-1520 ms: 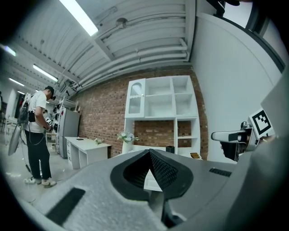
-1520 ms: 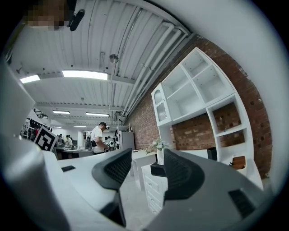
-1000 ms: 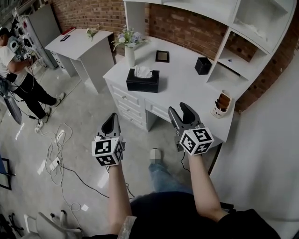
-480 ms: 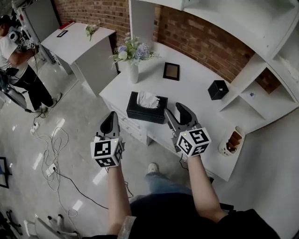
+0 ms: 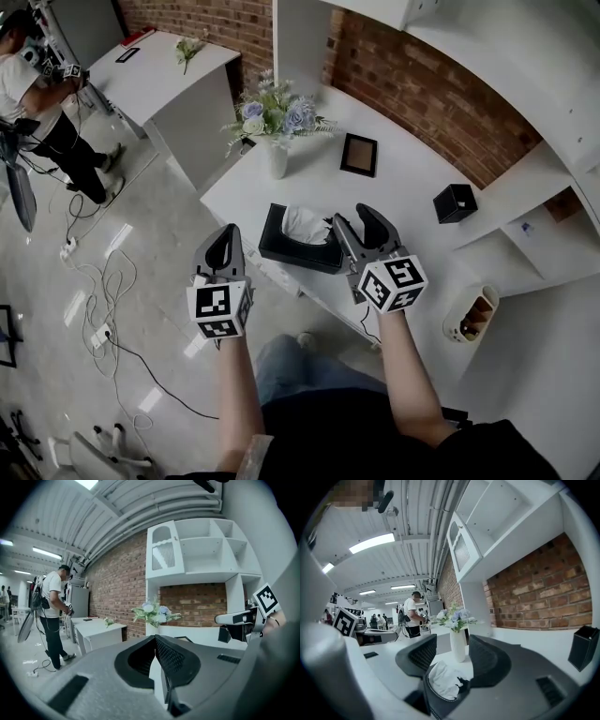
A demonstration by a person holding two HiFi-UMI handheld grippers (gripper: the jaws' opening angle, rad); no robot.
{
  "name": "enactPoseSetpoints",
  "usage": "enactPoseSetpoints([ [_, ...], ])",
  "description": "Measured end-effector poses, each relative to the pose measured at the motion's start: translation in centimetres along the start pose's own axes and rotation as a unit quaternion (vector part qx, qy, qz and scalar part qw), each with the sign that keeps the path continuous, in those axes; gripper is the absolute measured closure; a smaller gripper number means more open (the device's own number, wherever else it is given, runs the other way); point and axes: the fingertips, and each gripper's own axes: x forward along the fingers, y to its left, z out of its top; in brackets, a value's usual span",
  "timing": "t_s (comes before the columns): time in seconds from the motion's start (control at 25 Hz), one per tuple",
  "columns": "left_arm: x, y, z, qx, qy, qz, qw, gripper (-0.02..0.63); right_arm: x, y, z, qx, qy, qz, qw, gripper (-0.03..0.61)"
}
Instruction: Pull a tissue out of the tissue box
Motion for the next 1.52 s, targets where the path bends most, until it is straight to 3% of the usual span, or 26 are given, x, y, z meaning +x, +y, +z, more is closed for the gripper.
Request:
enactPoseSetpoints([
  [0.44,2.9,-0.3,1.1,0.001,0.010,-0.031,0.9995,0.604,1.5,-1.6,1.3,-0.003,0.008,-0.013,1.000,0.377],
  [0.64,2.6,0.3,0.6,-0.003,0.012,-0.027,0.9996,0.604,3.2,-1.6,2.3,-0.064,0.048,0.024,0.997,0.377],
  [0.8,2.2,0.6,0.3,-0.004,0.014,-0.025,0.9996,0.604,4.9,-0.6,2.2,-0.139,0.115,0.087,0.980,0.377],
  [0.88,2.0,0.6,0.1,-0.004,0.017,-0.025,0.9995,0.604,5.6,0.0,1.8,-0.170,0.152,0.122,0.966,0.377],
  [1.0,1.7,0.8,-0.3,-0.005,0.021,-0.022,0.9995,0.604,6.5,0.8,0.3,-0.220,0.216,0.174,0.935,0.377],
  [1.2,1.2,1.3,-0.9,-0.005,0.030,-0.015,0.9994,0.604,7.2,2.0,-4.5,-0.284,0.326,0.239,0.870,0.378],
  [1.36,0.7,1.7,-1.4,-0.007,0.036,-0.009,0.9993,0.604,6.9,1.9,-9.2,-0.318,0.399,0.264,0.819,0.379],
  [1.52,0.3,2.1,-2.1,-0.009,0.042,-0.003,0.9991,0.604,6.6,1.0,-12.4,-0.334,0.445,0.264,0.787,0.379],
])
